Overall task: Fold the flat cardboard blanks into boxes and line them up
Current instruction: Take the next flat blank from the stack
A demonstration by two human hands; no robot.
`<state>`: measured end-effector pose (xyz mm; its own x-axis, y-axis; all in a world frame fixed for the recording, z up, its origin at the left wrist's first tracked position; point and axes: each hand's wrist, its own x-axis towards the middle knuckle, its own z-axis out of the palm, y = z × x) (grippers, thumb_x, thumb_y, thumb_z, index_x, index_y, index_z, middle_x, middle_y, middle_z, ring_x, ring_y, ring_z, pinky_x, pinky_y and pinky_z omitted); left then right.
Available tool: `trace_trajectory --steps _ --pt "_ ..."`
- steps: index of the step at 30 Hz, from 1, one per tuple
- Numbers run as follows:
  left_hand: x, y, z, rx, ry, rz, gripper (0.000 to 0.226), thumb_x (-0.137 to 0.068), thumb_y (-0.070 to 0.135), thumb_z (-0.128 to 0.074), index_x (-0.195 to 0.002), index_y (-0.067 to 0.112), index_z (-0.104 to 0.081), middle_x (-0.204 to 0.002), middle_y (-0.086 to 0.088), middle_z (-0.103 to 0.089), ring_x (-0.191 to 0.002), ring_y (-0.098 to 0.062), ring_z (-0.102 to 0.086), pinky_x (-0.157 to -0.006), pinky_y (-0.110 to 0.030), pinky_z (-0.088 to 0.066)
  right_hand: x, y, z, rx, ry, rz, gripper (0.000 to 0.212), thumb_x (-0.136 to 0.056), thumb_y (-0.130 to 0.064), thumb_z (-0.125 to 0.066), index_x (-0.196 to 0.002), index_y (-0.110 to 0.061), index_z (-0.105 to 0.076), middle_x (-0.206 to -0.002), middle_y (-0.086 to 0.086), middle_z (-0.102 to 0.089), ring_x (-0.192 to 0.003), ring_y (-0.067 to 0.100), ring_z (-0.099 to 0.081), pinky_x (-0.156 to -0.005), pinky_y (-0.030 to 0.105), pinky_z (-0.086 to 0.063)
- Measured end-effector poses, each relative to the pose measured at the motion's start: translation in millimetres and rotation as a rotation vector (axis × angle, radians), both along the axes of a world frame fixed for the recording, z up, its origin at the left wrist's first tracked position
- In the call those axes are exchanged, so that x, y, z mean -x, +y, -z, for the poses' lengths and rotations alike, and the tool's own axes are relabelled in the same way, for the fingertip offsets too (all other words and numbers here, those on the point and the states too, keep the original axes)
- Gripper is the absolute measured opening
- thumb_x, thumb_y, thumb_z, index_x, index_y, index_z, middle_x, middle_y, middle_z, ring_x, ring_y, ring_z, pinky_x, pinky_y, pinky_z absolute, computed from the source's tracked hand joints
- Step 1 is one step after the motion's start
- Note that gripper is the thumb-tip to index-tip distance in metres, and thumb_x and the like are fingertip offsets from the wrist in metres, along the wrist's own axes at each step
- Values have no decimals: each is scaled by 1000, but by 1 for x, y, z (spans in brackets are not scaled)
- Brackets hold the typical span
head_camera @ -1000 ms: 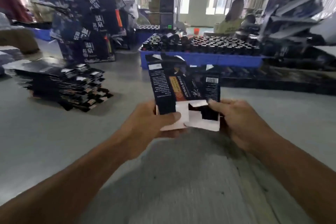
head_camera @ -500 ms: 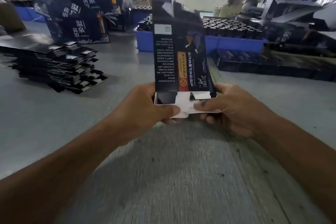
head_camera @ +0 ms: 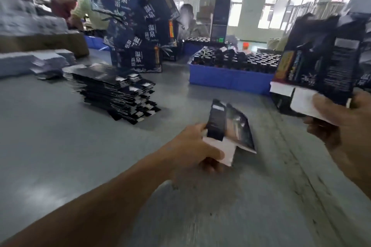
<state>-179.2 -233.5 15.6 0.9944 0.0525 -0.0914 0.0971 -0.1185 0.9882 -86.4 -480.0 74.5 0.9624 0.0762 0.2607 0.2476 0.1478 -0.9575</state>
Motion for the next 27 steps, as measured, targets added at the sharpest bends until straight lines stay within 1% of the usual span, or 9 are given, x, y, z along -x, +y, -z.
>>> trace_trajectory --steps 2,5,7,9,12,15,18,22,27 --pt "2 0 -2 3 15 30 47 -86 -9 -68 -126 13 -55 -95 -25 -73 -67 -27 -70 -50 -26 -54 17 20 -8 34 -53 -98 51 -75 -41 -74 -122 -22 -67 -82 -7 -75 -52 7 -65 -46 18 -50" --pt "4 1 -1 -58 22 48 37 -89 -4 -64 -122 10 -59 -98 -25 -72 -67 -23 -68 -55 -26 -56 46 76 -14 203 -89 -386 42 -67 -38 -85 -107 -26 -74 -88 2 -77 -62 21 -72 -51 28 -54" --pt "6 5 4 -103 -18 70 28 -97 1 -56 -125 1 -57 -91 -15 -67 -63 -8 -66 -61 -23 -55 75 109 -15 349 -17 -619 46 -64 -51 -86 -105 -33 -73 -93 4 -79 -77 29 -77 -60 36 -60" --pt "10 9 5 -119 -30 86 27 -105 5 -45 -128 -8 -53 -82 -1 -61 -64 2 -63 -74 -29 -57 89 124 -16 473 48 -732 57 -53 -71 -82 -99 -39 -72 -91 2 -79 -78 28 -77 -61 32 -59" --pt "14 6 -7 -51 -34 108 17 -99 11 -52 -111 11 -64 -72 3 -66 -59 -11 -64 -57 -31 -57 89 106 -23 489 -1 -609 58 -53 -78 -79 -95 -37 -76 -85 5 -79 -69 24 -76 -55 28 -57" --pt "11 4 -10 -58 83 69 32 -86 5 -61 -118 9 -61 -76 -6 -69 -54 -16 -64 -49 -24 -52 70 61 -18 479 155 -436 62 -46 -71 -85 -87 -25 -80 -87 10 -78 -59 20 -71 -47 24 -53" --pt "10 8 -7 -48 107 53 38 -85 3 -61 -122 13 -60 -78 -6 -71 -54 -14 -64 -49 -23 -51 40 13 12 432 339 -284 49 -54 -50 -85 -89 -15 -80 -88 13 -78 -55 20 -71 -43 25 -52" --pt "14 7 -10 -93 90 23 49 -78 8 -64 -125 23 -63 -80 -8 -71 -58 -13 -64 -48 -23 -48 14 -15 44 279 500 -193 30 -88 -29 -72 -108 -6 -70 -91 18 -78 -63 27 -75 -48 30 -58" --pt "21 0 -12 -41 21 119 58 -61 9 -62 -109 39 -74 -101 -7 -76 -80 -19 -70 -61 -23 -49 6 -12 49 186 396 -96 29 -92 -28 -70 -115 -11 -65 -98 14 -77 -73 26 -74 -57 32 -59"
